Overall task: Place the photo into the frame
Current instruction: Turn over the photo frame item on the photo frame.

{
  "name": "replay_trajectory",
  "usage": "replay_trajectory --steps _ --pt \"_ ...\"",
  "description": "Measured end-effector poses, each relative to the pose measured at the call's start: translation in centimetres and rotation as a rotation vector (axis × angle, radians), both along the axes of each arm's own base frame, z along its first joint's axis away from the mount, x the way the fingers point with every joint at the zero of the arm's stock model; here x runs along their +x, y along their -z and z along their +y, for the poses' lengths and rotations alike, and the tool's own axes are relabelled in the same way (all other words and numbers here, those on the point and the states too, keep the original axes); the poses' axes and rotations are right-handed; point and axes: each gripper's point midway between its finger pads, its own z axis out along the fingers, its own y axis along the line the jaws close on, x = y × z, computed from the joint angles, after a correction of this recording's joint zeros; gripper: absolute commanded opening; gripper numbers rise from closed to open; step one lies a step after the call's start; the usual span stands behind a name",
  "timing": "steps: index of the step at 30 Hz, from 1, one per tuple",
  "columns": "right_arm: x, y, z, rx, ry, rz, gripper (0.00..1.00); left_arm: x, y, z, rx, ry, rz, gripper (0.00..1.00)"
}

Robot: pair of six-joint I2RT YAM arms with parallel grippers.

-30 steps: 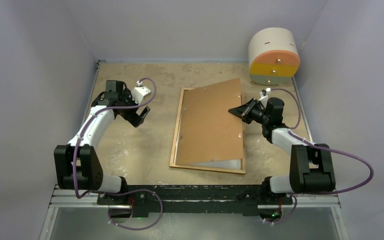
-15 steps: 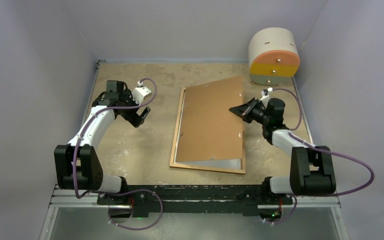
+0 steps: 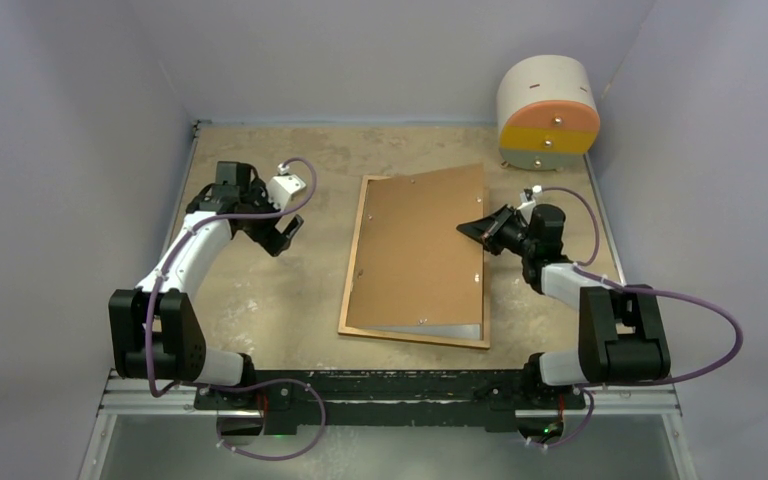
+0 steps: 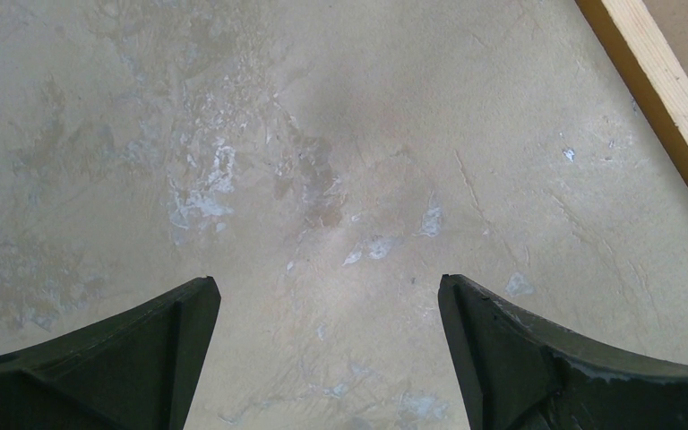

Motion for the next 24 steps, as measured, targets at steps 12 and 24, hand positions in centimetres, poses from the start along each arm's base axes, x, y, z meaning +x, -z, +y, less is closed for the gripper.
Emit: replay_trajectory --steps 12,24 --pt "-0.3 0.7 0.8 -0.012 0.012 0.008 0.00 -0.1 0.1 -0.3 0.003 0.010 0.002 1.00" --pt "-0.3 1.4 2.4 -0.022 0.001 0.016 0.00 -0.8 2.5 -0.2 0.012 0.011 0.053 1.00"
